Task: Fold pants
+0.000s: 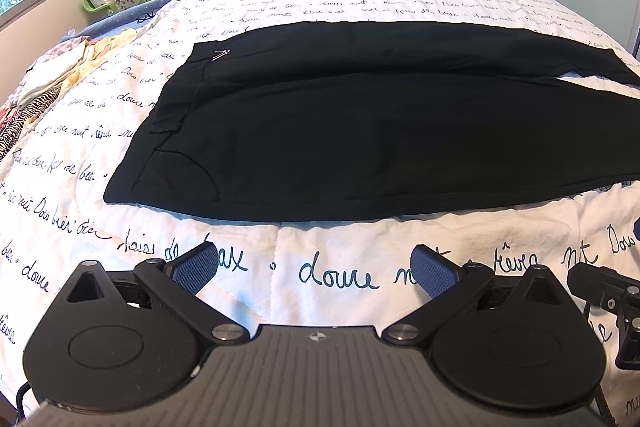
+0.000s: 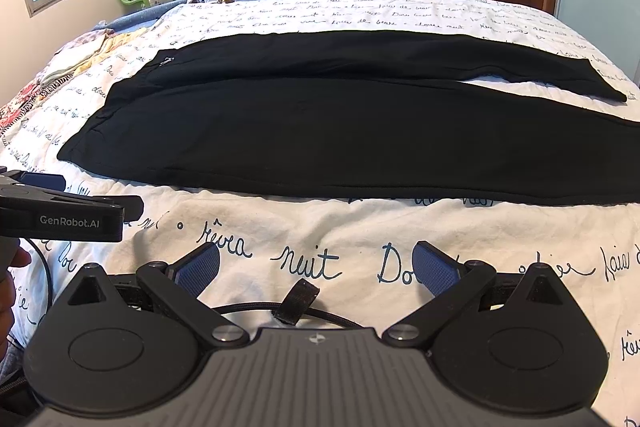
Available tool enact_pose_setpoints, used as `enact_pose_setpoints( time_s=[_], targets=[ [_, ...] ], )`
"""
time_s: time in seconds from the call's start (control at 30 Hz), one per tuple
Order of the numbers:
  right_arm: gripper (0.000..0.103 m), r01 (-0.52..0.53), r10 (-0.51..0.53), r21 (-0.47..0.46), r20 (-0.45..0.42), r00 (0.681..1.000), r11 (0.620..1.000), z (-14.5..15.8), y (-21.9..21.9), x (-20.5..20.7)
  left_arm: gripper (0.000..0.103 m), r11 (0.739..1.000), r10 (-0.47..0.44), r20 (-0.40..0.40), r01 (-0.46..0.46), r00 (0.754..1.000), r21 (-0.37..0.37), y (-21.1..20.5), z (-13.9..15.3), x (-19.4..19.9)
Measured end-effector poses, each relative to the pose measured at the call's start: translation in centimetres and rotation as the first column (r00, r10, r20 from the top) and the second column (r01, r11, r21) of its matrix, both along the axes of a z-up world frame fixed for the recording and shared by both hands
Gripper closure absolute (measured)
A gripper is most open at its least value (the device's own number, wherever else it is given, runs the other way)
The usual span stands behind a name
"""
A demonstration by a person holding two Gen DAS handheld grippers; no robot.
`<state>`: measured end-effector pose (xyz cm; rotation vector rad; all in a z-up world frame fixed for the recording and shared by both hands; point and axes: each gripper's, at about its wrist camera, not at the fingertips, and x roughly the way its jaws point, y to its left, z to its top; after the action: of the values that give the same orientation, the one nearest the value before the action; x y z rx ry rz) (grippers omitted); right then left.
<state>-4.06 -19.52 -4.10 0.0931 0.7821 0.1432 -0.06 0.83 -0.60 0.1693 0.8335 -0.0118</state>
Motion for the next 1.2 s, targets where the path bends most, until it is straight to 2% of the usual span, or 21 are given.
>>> enact_pose_setpoints(
  time_s=[1.2],
  targets=[
    [0.000,-0.011,0.011,-0.004,-0.006,1.000,1.000,0.02,0.26,-0.14,0.000,1.000,0.007,-0.005,-0.007,1.000,0.001,0.14,-0.11,0.04]
  ],
)
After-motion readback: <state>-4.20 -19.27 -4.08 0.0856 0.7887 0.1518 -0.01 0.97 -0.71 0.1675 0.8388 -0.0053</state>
